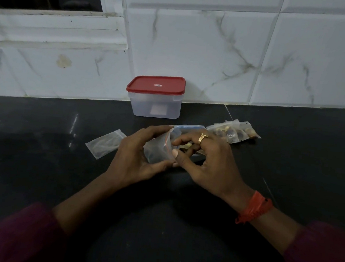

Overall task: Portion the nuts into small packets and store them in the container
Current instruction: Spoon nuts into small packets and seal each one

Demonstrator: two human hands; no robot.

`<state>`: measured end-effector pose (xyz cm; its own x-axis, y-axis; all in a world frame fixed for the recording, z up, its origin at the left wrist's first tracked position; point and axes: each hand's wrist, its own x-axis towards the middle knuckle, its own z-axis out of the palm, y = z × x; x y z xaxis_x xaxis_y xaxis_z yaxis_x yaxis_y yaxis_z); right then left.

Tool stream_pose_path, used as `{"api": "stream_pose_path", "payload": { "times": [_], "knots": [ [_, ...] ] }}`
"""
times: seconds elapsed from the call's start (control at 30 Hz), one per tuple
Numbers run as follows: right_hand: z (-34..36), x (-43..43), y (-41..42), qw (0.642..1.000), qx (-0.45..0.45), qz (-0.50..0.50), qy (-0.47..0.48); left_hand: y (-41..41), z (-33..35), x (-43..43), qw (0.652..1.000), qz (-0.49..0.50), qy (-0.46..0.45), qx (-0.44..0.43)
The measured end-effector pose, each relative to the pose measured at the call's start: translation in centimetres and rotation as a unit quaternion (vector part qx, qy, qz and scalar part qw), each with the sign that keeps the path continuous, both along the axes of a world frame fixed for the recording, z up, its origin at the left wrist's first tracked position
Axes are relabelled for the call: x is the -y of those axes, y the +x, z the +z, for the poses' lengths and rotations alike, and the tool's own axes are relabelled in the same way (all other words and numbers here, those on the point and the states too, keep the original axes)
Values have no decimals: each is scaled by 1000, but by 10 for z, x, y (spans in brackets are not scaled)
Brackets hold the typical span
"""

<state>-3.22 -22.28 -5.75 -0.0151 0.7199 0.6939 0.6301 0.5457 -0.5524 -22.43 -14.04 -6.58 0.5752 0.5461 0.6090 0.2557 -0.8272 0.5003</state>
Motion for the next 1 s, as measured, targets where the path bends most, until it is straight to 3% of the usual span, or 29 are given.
{"api": "stream_pose_path", "payload": {
  "times": [0.2,0.33,0.4,0.5,0.63,0.83,1.0],
  "knots": [
    [0,2,-1,998,-44,26,-31,-1,2,0,1000,2,8,1],
    [8,1,6,996,-76,-28,-30,1,4,4,999,0,-7,34],
    [10,-3,21,993,-42,-95,-53,1,5,5,999,-7,-25,47],
    [12,-7,47,959,133,-207,-141,-3,5,1,997,-13,-46,52],
    [14,-7,57,918,233,-249,-200,-10,5,-9,996,8,-57,68],
    [14,-6,50,927,228,-209,-213,-12,3,-16,993,21,-72,87],
    [9,-9,51,952,166,-222,-132,-14,2,-18,993,21,-80,84]
  ]
}}
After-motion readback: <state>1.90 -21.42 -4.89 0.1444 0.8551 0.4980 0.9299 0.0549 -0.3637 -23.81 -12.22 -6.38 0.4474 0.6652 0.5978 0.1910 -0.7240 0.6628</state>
